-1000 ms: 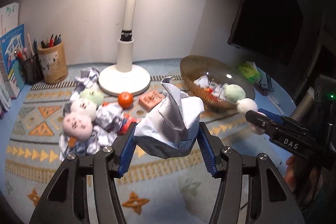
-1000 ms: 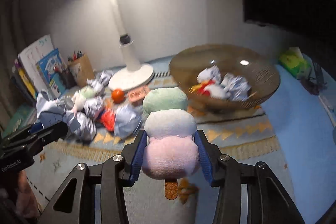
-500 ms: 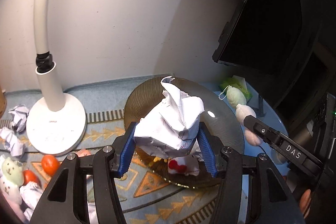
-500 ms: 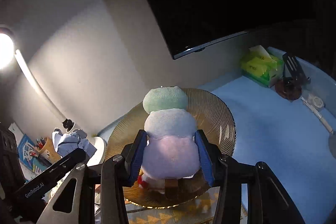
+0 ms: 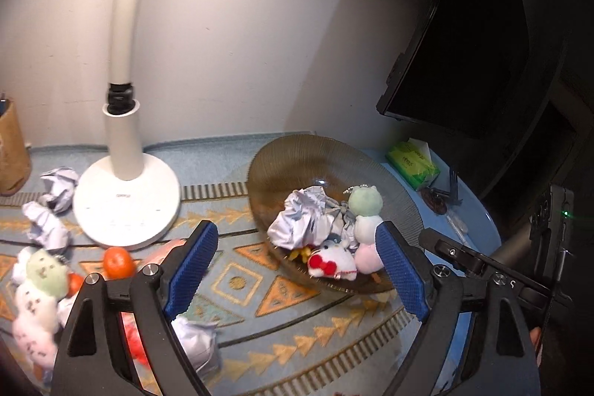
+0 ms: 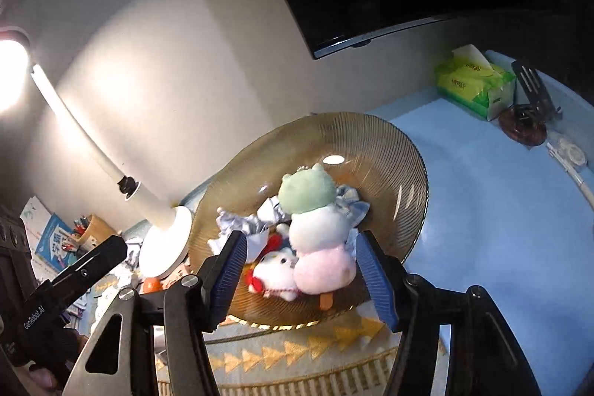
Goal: Organize objects
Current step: 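Carry stacked plush to bowl with right gripper while left carries a paper ball, then return both open grippers to the remaining pile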
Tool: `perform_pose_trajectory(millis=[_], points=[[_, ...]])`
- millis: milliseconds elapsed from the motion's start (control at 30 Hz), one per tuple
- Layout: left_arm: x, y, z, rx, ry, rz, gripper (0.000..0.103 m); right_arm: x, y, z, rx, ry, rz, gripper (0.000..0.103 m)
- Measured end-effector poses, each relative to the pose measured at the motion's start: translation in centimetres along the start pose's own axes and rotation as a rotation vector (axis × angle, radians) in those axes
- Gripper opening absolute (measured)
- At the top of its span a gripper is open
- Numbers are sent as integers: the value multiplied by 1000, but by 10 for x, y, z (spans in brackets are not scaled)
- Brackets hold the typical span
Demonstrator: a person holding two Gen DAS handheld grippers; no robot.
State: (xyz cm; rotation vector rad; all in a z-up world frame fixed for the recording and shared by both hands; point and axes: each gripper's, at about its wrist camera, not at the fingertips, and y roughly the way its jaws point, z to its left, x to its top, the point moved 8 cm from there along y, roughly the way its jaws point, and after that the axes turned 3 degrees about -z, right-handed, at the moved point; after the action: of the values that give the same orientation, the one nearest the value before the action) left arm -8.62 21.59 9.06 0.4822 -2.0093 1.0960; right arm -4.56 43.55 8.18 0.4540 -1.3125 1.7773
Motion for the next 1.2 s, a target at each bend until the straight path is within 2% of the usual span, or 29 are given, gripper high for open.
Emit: perform_pose_trajectory(millis=[167, 233, 300, 400, 467, 567, 700, 767, 833, 900, 967, 1033, 1200], points=[[0, -97, 38, 130, 23, -103, 86, -26, -31, 38, 87, -59, 14, 60], [-2, -134, 57, 181, 0, -139, 87, -36, -41, 59, 141, -84, 24, 61], [-4, -163, 78, 219, -38, -171, 98, -47, -47, 79, 194, -98, 41, 65], [-21, -197, 117, 284, -113, -205, 101, -70, -48, 104, 238, -129, 66, 66], [-45, -202, 145, 333, -153, -183, 101, -91, -38, 116, 256, -139, 105, 66], [-94, -190, 188, 454, -192, -134, 101, -128, -14, 126, 277, -146, 148, 66], [-137, -162, 217, 477, -227, -78, 100, -173, 20, 129, 275, -180, 189, 66], [-145, -158, 221, 493, -218, -98, 100, -183, 29, 125, 255, -201, 188, 66], [-149, -153, 222, 538, -192, -77, 100, -184, 32, 120, 258, -182, 199, 66], [-147, -154, 218, 528, -166, -103, 100, -181, 33, 116, 258, -164, 183, 66], [-149, -153, 215, 529, -155, -86, 100, -183, 38, 113, 259, -136, 211, 66], [-150, -154, 216, 535, -160, -85, 100, -183, 42, 109, 248, -112, 227, 66], [-151, -162, 220, 521, -199, -113, 100, -180, 36, 106, 246, -98, 198, 66]])
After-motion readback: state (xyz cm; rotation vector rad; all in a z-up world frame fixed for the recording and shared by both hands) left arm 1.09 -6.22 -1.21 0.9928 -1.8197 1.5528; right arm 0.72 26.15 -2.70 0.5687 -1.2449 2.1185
